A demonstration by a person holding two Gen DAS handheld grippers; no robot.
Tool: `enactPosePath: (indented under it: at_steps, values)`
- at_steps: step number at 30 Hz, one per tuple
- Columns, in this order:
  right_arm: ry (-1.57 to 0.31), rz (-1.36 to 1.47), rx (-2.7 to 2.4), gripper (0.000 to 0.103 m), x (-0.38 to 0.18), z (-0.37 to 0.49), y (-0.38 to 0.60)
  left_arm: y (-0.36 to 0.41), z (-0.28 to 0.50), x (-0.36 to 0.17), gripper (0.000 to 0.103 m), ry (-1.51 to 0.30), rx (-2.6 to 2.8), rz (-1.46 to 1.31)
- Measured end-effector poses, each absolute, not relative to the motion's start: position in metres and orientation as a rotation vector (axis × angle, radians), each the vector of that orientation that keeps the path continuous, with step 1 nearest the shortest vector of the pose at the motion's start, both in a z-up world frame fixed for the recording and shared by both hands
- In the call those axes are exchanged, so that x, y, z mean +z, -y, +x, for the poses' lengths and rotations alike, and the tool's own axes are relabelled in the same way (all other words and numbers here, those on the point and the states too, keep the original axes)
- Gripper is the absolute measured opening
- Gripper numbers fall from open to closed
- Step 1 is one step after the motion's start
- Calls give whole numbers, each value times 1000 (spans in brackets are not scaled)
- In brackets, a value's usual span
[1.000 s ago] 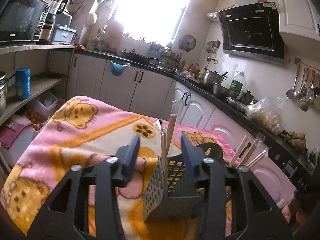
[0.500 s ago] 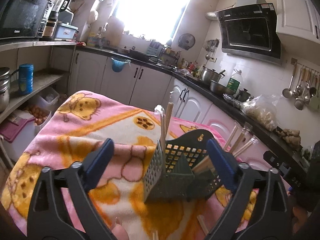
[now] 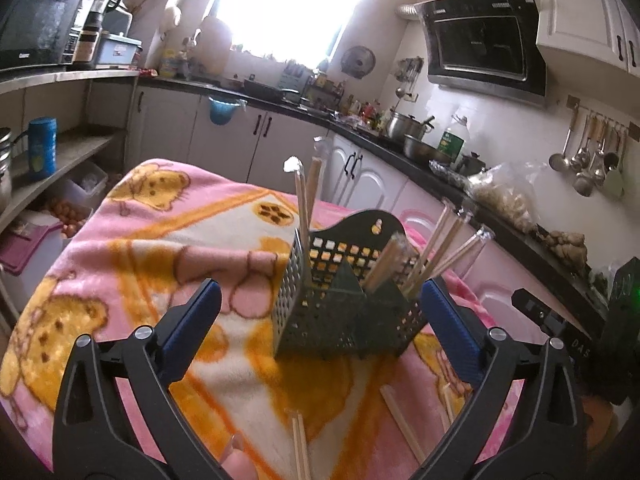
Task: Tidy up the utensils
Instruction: 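Withdraw both open tools and move them down toward the loose chopsticks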
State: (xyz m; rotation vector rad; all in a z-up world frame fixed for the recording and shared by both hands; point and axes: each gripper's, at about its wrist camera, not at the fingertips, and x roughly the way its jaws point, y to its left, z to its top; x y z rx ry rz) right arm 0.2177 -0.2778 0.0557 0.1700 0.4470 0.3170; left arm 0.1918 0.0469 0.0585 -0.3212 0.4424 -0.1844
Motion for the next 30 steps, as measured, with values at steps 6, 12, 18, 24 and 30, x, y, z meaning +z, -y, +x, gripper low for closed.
enactPosePath:
  at_steps: [6, 12, 18, 24, 30]
  values:
    - [-474, 167, 321, 53, 50, 210, 279, -40, 186, 51, 91, -464, -192, -307]
    - [-496, 161, 332, 53, 44, 203, 277, -31, 180, 45, 91, -485, -201, -286]
    - [-526, 153, 346, 53, 36, 196, 275, -23, 178, 38, 91, -513, -207, -266]
    - [-567, 139, 366, 53, 28, 190, 274, -19, 175, 31, 91, -542, -205, -258]
    - [-609, 125, 376, 52, 17, 185, 274, -15, 171, 23, 91, -569, -201, -251]
